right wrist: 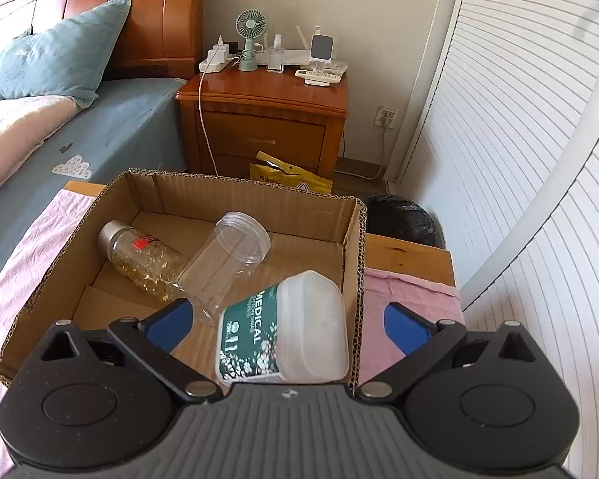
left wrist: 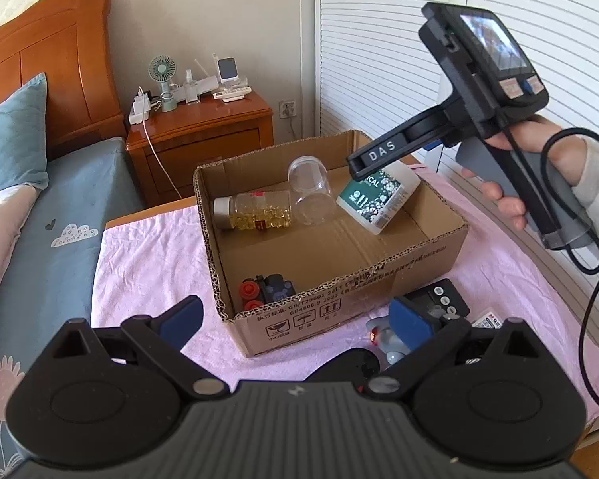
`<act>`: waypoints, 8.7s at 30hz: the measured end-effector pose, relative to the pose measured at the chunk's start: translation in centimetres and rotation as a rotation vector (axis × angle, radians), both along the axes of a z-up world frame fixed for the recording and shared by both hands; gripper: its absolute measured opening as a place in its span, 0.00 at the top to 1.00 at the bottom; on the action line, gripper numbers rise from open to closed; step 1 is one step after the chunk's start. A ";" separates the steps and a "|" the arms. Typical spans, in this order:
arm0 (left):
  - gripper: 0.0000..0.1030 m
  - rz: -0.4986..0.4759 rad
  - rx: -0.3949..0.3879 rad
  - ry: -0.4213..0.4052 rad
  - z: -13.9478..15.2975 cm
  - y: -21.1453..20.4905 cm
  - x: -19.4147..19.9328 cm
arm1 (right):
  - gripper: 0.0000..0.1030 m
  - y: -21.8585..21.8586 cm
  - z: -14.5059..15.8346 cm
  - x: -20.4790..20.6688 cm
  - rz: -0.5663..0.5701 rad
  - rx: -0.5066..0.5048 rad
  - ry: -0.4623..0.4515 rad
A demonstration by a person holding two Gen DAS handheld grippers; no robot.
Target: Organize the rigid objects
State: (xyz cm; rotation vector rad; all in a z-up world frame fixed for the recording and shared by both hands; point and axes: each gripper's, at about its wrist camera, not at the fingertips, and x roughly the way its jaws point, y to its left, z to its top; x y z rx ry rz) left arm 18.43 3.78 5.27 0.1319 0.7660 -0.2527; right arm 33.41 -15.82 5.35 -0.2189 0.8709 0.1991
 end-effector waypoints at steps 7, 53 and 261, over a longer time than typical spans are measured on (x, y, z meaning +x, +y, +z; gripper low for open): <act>0.04 0.011 0.015 0.010 0.0 -0.1 0.0 | 0.00 -0.6 1.1 -2.5 -0.005 -0.027 -0.017; 0.03 0.023 0.059 0.131 -6.6 -2.7 -2.7 | 0.00 -7.5 -9.6 -18.4 -0.112 0.044 0.101; 0.01 0.217 0.047 0.122 -5.2 2.4 -2.8 | 0.07 2.1 -9.0 -20.8 0.204 0.113 0.128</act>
